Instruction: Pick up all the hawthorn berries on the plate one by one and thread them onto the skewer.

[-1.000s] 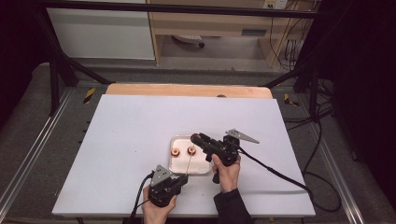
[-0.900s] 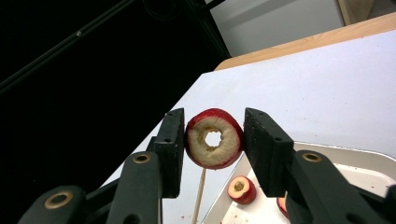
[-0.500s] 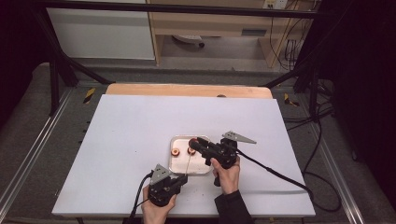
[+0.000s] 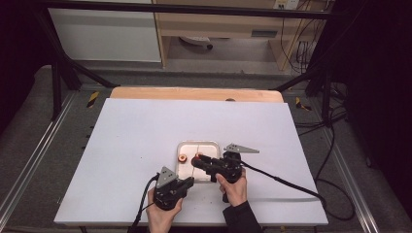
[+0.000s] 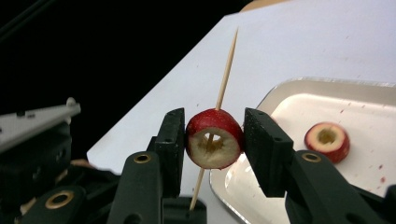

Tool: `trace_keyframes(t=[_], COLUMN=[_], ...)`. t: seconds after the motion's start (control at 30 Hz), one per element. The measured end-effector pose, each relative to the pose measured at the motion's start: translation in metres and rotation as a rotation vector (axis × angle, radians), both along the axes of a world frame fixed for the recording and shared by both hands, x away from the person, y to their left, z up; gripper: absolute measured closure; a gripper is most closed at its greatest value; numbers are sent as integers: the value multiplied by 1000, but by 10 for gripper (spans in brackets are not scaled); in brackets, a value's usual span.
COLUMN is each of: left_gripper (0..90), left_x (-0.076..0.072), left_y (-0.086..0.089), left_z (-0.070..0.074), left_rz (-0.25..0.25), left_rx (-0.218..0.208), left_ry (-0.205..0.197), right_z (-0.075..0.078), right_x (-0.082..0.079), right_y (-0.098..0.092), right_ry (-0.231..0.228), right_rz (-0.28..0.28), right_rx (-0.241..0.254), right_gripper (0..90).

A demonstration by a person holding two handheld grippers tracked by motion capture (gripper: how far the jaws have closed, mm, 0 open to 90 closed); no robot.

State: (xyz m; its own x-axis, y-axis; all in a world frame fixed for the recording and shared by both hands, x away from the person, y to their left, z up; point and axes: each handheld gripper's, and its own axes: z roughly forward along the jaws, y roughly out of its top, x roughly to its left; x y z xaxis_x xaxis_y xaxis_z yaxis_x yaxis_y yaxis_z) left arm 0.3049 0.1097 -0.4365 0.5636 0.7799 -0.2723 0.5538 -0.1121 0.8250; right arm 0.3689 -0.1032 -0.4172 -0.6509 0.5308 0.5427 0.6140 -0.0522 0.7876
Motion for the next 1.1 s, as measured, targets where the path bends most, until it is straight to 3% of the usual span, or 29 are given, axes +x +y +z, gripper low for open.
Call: trace_keyframes(t=[0.43,0.57,0.87,1.1], left_gripper=[886,885,885,884], left_x=[8,7,3,-2], left_y=[-2,0,17,27], left_z=[0,2,-1,-2], left_rz=[-8,-11,-4,-13], left_rx=[22,11,54,95], left_ry=[-6,-18,-34,-43], right_z=[-13,-11,8,13], right_x=[-9,-10,-1,12], right_y=[6,6,-9,-20], right_ry=[14,-5,-85,-87], right_rz=[29,26,-19,-13], right_rx=[-52,-49,-143,-311], right_gripper=[606,599,298,141])
